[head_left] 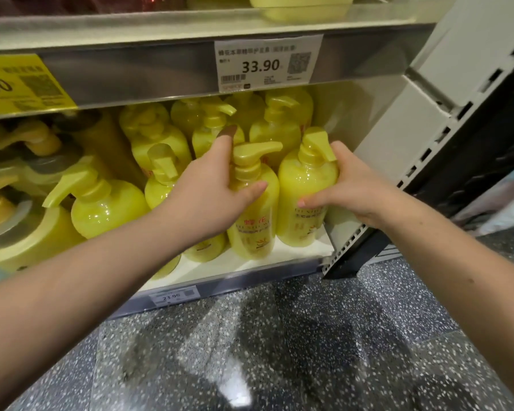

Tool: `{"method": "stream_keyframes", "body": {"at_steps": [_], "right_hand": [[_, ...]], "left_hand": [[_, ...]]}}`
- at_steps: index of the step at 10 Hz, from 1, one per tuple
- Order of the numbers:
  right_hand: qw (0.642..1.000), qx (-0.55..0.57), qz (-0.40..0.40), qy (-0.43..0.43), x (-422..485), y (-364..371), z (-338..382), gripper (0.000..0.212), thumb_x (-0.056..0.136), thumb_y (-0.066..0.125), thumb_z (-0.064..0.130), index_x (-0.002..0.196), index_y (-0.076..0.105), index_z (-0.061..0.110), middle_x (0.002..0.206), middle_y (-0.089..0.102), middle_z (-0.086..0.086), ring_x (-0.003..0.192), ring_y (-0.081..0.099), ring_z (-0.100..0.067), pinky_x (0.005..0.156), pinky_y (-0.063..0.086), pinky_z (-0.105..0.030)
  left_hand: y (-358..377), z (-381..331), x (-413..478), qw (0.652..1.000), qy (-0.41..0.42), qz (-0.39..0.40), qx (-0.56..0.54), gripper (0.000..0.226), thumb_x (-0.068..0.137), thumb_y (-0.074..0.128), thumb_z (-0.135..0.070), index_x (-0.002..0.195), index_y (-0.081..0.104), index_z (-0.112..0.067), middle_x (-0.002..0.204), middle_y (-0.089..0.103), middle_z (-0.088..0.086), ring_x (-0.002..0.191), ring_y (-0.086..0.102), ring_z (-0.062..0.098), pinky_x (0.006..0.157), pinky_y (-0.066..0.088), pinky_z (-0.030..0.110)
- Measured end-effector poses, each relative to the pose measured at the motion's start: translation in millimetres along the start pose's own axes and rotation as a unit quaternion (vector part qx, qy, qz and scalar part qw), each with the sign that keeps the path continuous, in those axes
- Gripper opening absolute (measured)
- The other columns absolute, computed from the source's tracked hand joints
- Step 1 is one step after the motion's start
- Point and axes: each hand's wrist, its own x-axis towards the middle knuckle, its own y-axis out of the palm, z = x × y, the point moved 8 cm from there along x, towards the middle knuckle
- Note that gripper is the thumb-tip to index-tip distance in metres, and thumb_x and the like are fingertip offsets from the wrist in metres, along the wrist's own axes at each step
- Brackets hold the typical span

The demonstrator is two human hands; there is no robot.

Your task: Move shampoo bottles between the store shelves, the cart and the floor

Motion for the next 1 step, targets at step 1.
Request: {"method": "stream_keyframes", "body": {"at_steps": [1], "right_hand": [[0.993,-0.100,-0.043,0.039,-25.0,-3.1,0.7,0.127,0.049,0.092,0.028,0.150,0.015,0.025,0.149,0.038,0.003,0.133,0.041,-0.015,0.109,0.038,-0.040]], "left_hand": [[-20.3,-12.7,-30.0,0.997,0.058,-0.023,0.033,0.082,0.086,0.065,-0.035,0.151,0.018,-0.017,0.151,0.036,0.002,0.135,0.037,0.021,0.096,0.026,0.014]]}}
